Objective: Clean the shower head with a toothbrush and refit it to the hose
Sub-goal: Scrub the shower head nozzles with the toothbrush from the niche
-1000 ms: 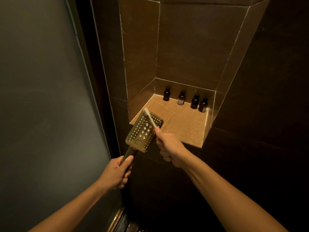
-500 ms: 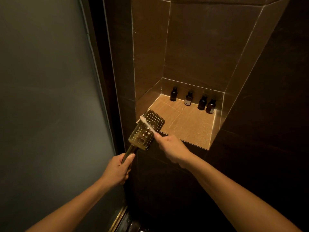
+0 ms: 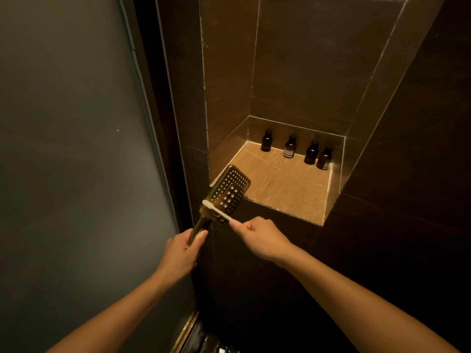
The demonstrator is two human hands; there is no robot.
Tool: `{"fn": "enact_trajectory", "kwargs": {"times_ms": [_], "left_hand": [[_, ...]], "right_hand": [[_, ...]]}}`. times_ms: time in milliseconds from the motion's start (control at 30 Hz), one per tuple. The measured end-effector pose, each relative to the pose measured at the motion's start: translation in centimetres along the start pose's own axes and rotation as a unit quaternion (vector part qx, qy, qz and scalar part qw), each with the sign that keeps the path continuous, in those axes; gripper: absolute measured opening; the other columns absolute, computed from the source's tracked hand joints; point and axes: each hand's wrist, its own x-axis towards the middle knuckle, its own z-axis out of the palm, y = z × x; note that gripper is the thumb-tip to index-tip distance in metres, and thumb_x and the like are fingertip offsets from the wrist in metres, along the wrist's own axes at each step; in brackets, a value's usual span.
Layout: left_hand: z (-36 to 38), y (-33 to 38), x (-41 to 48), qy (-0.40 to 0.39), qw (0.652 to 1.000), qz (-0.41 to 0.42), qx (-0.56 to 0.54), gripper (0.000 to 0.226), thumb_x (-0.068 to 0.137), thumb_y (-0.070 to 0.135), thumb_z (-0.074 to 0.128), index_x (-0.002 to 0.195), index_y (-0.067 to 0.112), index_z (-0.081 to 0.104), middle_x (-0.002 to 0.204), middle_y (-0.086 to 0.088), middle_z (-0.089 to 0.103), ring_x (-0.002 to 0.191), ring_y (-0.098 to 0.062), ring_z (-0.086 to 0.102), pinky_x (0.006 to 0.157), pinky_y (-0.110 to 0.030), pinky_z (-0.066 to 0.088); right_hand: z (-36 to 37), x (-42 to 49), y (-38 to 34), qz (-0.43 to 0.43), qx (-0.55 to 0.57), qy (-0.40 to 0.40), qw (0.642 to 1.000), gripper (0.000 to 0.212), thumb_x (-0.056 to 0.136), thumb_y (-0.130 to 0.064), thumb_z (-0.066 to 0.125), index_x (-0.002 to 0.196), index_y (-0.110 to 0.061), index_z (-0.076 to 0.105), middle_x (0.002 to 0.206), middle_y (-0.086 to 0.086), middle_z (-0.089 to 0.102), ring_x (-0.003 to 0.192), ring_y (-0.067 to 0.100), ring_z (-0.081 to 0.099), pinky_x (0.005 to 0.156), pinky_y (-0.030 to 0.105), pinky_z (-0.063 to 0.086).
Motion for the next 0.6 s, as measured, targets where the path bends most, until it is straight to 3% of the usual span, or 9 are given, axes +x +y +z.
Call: {"fn": "enact_trajectory", "kwargs": {"times_ms": [100, 200, 333, 433, 500, 600], "left_hand": [[0.3, 0.0, 0.0, 0.03, 0.998, 0.026, 0.05, 0.039, 0.096, 0.042, 0.055, 0.063, 0.023, 0.05, 0.05, 0.006, 0.05, 0.043, -0.004, 0.047, 0.042, -0.02, 0.038], [0.3, -0.1, 0.1, 0.048, 0.995, 0.036, 0.08, 0.038, 0.096, 0.039, 0.056, 0.062, 0.023, 0.05, 0.048, 0.007, 0.047, 0.043, -0.003, 0.047, 0.041, -0.016, 0.035], [0.2, 0.1, 0.0, 0.059, 0.992, 0.045, 0.1, 0.037, 0.096, 0.036, 0.057, 0.062, 0.023, 0.05, 0.048, 0.007, 0.046, 0.043, -0.002, 0.047, 0.041, -0.014, 0.035], [0.1, 0.4, 0.2, 0.062, 0.991, 0.048, 0.11, 0.036, 0.097, 0.037, 0.055, 0.063, 0.025, 0.051, 0.049, 0.008, 0.048, 0.044, -0.001, 0.047, 0.042, -0.015, 0.034], [0.0, 0.5, 0.5, 0.061, 0.991, 0.054, 0.106, 0.037, 0.096, 0.041, 0.053, 0.064, 0.022, 0.053, 0.048, 0.009, 0.049, 0.045, -0.002, 0.048, 0.042, -0.017, 0.034], [0.2, 0.5, 0.4, 0.042, 0.998, 0.013, 0.047, 0.041, 0.095, 0.047, 0.053, 0.067, 0.017, 0.055, 0.05, 0.004, 0.053, 0.043, -0.009, 0.054, 0.041, -0.024, 0.042]], "right_hand": [[-0.4, 0.2, 0.0, -0.002, 0.028, 0.03, 0.999, 0.053, 0.094, -0.062, 0.045, 0.057, -0.024, 0.053, 0.047, -0.011, 0.045, 0.043, 0.006, 0.04, 0.053, 0.029, 0.036], [0.1, -0.1, 0.1, -0.004, 0.0, -0.002, 1.0, 0.054, 0.093, -0.063, 0.045, 0.056, -0.024, 0.054, 0.044, -0.011, 0.046, 0.038, 0.002, 0.039, 0.049, 0.027, 0.035], [-0.4, 0.1, 0.1, -0.006, 0.023, 0.038, 0.999, 0.055, 0.093, -0.063, 0.046, 0.057, -0.023, 0.054, 0.045, -0.012, 0.047, 0.04, 0.003, 0.041, 0.045, 0.024, 0.035], [1.2, -0.3, 0.4, 0.007, -0.045, -0.054, 0.998, 0.051, 0.093, -0.063, 0.047, 0.064, -0.023, 0.064, 0.05, -0.011, 0.052, 0.042, 0.003, 0.046, 0.044, 0.023, 0.036], [1.3, -0.6, 0.9, 0.003, -0.018, -0.073, 0.997, 0.051, 0.092, -0.062, 0.048, 0.06, -0.026, 0.063, 0.049, -0.011, 0.051, 0.042, 0.003, 0.044, 0.043, 0.022, 0.034], [-1.5, -0.6, 1.1, -0.045, 0.016, 0.023, 0.999, 0.054, 0.093, -0.063, 0.046, 0.058, -0.024, 0.06, 0.046, -0.013, 0.047, 0.04, 0.002, 0.04, 0.039, 0.019, 0.03]]}}
